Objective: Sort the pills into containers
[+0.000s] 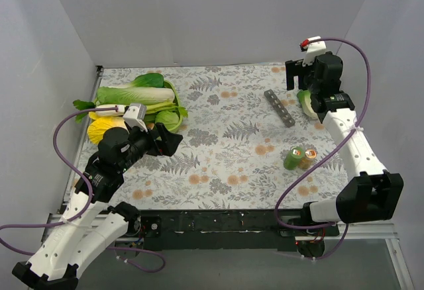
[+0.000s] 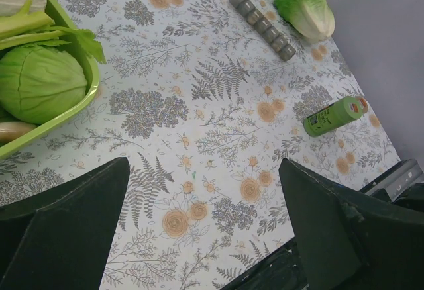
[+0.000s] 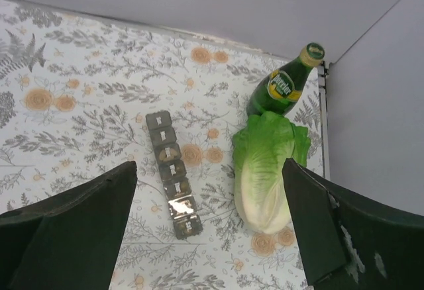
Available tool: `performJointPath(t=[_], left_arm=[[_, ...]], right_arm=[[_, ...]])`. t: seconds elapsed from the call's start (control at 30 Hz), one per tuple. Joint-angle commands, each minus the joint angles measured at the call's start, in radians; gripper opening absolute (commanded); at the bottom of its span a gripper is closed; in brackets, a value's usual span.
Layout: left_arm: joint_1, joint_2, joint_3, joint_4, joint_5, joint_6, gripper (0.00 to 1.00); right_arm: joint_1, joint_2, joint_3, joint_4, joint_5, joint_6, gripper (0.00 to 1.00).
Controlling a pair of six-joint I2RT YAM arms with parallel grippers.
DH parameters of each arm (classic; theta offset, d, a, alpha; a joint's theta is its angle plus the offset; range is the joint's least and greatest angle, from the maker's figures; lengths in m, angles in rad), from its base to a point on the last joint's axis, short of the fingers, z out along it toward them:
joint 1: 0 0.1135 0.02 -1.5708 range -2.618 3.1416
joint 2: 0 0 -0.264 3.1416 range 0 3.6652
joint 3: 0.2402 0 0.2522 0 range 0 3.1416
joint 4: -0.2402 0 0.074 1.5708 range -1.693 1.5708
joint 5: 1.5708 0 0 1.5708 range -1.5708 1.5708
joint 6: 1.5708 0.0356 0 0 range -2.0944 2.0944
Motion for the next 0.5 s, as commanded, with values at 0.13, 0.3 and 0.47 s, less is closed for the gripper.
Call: performJointPath(t=[0.13,0.3,0.47], left_arm=[[0.005,-0.013,0.020,0.016,0.000,0.013,0.98],[0.005,-0.019,0.006,0.014,-0.012,0.019,0.98],[0.005,-0.012,0.005,0.006,-0.017,0.029,0.98]], right_arm=[[-0.009,0.079,-0.026,-0.082,-0.243,-0.284,0.97],[-0.017,0.291,0.092,-0.257,-0.333,-0.380,0.96],[-0.042,0.486,0.200,-0.362,-0.314,-0.401,0.93]])
